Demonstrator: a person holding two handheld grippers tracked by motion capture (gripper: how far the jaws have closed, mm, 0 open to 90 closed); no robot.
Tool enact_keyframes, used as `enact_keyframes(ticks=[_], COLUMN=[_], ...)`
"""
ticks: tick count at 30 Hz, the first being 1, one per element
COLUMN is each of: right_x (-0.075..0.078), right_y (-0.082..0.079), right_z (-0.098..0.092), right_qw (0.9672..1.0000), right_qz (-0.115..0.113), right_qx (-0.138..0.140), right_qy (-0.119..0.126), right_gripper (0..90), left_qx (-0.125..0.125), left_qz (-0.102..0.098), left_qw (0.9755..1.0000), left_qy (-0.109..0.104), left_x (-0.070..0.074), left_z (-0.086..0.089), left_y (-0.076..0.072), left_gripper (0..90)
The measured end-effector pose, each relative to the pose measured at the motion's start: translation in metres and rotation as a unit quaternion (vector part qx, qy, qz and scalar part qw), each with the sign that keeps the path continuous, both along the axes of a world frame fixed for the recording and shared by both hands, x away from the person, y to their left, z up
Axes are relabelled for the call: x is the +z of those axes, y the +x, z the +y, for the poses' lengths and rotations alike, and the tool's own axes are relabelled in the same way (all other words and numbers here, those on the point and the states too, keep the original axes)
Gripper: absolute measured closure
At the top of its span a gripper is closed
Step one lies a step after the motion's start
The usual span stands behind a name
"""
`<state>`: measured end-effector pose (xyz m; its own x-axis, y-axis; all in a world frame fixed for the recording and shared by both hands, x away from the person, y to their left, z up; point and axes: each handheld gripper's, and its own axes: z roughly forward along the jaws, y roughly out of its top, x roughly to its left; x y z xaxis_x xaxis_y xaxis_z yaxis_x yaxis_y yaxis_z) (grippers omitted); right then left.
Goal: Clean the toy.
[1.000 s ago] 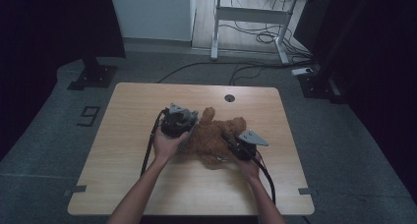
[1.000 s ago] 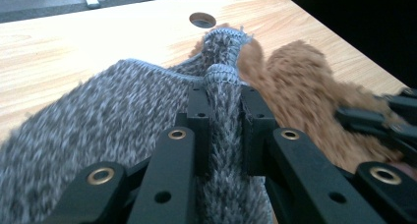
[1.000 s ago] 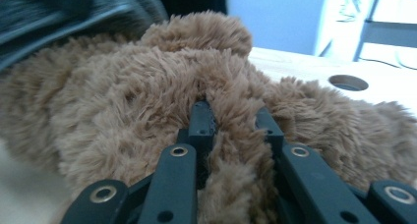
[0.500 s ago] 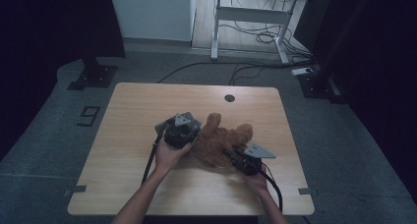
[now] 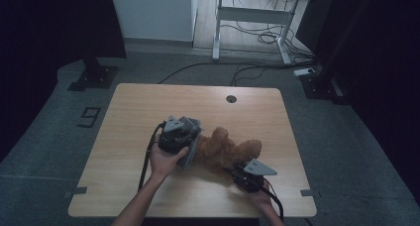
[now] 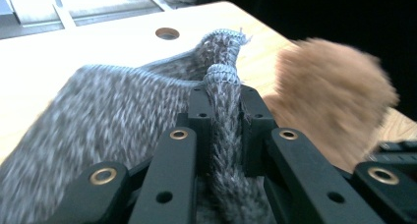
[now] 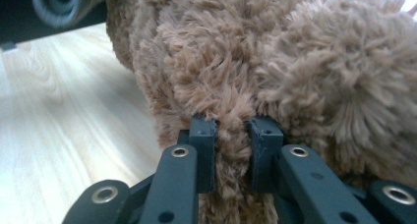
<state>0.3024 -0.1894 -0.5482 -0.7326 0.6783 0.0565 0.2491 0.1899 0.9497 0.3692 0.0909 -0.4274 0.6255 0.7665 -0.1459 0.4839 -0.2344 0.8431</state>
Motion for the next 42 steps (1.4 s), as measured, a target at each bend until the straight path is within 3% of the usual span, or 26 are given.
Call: enact_keyframes(ticks=[3, 8, 15, 18, 21, 24, 27, 30, 33, 35, 39, 42], right_x=[0.000, 0.001, 0.003, 0.006, 0.015, 0.019, 0.022, 0.025, 0.023, 0.017, 0.006, 0.011], right_y=[-0.004, -0.006, -0.014, -0.019, -0.025, -0.032, -0.032, -0.028, -0.023, -0.014, 0.003, 0.012], right_z=[0.000, 0.003, 0.011, 0.009, -0.003, -0.023, -0.043, -0.040, -0.027, -0.021, -0.023, -0.025], right_qw=[1.0000, 0.9998, 0.9985, 0.9984, 0.9992, 0.9990, 0.9947, 0.9949, 0.9976, 0.9976, 0.9950, 0.9958], right_qz=[0.000, 0.008, 0.013, 0.009, 0.022, 0.029, 0.042, 0.038, 0.028, 0.047, 0.078, 0.065], right_qx=[0.001, 0.010, 0.030, 0.036, 0.034, -0.005, -0.037, -0.032, -0.020, -0.027, -0.038, -0.057], right_qy=[-0.006, -0.015, -0.044, -0.043, -0.001, 0.035, 0.086, 0.088, 0.060, 0.043, 0.049, 0.032], right_gripper=[76.6, 76.6, 76.1, 65.8, 51.6, 40.5, 34.2, 38.8, 54.0, 61.2, 63.1, 65.8], left_qx=[-0.007, -0.002, -0.007, -0.006, -0.006, -0.006, -0.010, -0.012, -0.009, -0.009, -0.010, -0.008], left_qz=[0.021, 0.023, 0.021, 0.015, 0.014, 0.017, 0.019, 0.019, 0.019, 0.019, 0.010, 0.002], left_qw=[0.9996, 0.9993, 0.9997, 0.9998, 0.9997, 0.9993, 0.9990, 0.9991, 0.9991, 0.9990, 0.9994, 0.9996], left_qy=[0.015, 0.029, -0.006, -0.011, -0.021, -0.032, -0.039, -0.036, -0.036, -0.038, -0.032, -0.026], left_x=[-0.009, -0.025, -0.040, -0.046, -0.049, -0.052, -0.053, -0.054, -0.057, -0.060, -0.065, -0.068], left_z=[-0.009, -0.003, 0.018, 0.020, 0.022, 0.025, 0.026, 0.024, 0.025, 0.024, 0.013, 0.002], left_y=[0.008, 0.001, -0.022, -0.030, -0.034, -0.036, -0.038, -0.041, -0.042, -0.043, -0.044, -0.041], left_gripper=[78.3, 78.4, 79.0, 79.1, 79.2, 79.2, 79.2, 79.2, 79.2, 79.3, 79.4, 79.4])
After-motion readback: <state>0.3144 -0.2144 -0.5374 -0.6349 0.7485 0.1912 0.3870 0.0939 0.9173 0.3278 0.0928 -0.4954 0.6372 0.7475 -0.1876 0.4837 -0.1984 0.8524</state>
